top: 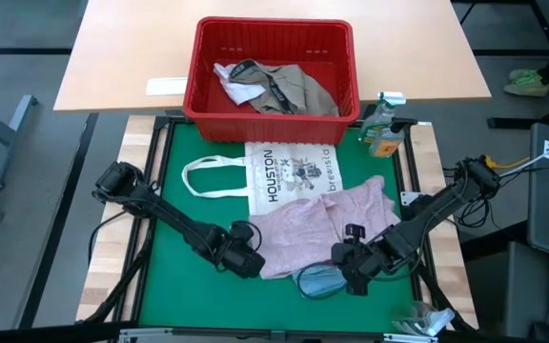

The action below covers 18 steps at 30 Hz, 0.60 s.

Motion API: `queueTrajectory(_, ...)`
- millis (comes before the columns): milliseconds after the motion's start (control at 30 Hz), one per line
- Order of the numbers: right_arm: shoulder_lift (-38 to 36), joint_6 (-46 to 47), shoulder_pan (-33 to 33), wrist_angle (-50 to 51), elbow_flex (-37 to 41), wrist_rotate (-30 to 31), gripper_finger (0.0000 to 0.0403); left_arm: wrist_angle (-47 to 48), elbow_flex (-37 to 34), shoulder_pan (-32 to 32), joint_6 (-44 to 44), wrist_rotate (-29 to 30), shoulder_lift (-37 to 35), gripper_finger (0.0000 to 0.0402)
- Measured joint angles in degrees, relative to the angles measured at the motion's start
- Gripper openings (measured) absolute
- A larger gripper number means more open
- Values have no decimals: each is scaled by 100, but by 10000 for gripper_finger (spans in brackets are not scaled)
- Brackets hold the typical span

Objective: Fold Laundry from Bin
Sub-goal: Fold the pink shirt from the red laundry basket

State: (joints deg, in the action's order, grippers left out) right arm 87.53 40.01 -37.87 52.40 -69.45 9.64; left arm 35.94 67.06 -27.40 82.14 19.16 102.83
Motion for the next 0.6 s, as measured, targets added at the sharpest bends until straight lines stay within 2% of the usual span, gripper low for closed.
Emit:
queueTrajectory(267, 0, 0, 0, -13, 0, -1, 175, -396, -335, 102, -275, -82, 9, 136)
queueTrajectory(433, 0, 0, 0, -46, 0, -1, 175, -402, -335, 249, -320, -358, 9, 171)
queueTrajectory(600, 0, 0, 0, -46, 0, -1, 175, -447, -335, 343, -319, -354, 9, 207)
